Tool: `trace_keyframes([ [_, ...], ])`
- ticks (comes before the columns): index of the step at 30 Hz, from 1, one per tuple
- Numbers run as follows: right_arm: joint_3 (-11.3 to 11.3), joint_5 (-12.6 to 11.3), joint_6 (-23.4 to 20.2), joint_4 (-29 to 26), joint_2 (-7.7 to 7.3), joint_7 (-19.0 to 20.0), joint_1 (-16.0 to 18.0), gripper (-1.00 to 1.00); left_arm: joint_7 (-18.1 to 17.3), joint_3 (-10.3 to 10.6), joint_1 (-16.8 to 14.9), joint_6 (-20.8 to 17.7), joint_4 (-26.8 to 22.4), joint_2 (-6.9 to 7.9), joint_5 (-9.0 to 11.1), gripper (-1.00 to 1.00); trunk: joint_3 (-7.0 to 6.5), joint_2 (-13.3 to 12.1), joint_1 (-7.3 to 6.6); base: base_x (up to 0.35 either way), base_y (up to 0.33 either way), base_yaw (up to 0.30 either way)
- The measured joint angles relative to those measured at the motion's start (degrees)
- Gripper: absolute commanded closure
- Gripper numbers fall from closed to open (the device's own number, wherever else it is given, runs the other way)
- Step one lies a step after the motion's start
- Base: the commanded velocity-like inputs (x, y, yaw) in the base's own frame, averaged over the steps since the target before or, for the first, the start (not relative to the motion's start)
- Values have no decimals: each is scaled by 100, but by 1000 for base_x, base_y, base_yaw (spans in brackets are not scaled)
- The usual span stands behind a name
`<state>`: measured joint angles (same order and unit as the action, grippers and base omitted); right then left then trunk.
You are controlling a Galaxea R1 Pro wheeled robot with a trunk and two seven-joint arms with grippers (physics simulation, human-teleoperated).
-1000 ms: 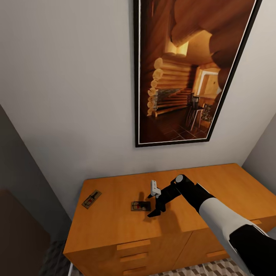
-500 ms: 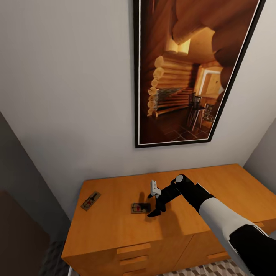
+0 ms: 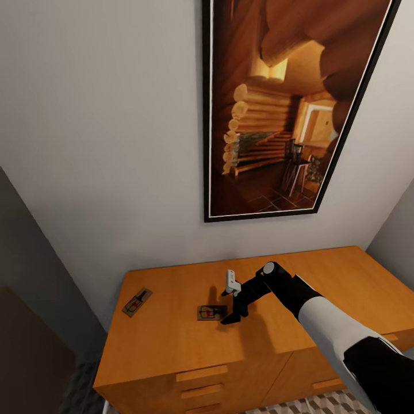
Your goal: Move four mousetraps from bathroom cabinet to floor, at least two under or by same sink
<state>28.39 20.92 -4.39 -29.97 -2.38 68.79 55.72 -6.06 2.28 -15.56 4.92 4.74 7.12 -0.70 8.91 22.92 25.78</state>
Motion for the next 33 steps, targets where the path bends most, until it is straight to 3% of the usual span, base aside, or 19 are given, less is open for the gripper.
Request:
trace_keyframes([
  [22, 4, 2, 0, 0, -2, -17, 0, -100, 0, 0, 0, 0, -1, 0, 0, -100, 0, 0, 0, 0, 13, 0],
  [33, 9, 9, 0, 0, 5, -217, 0, -100, 0, 0, 0, 0, -2, 0, 0, -100, 0, 0, 0, 0, 1, 0],
])
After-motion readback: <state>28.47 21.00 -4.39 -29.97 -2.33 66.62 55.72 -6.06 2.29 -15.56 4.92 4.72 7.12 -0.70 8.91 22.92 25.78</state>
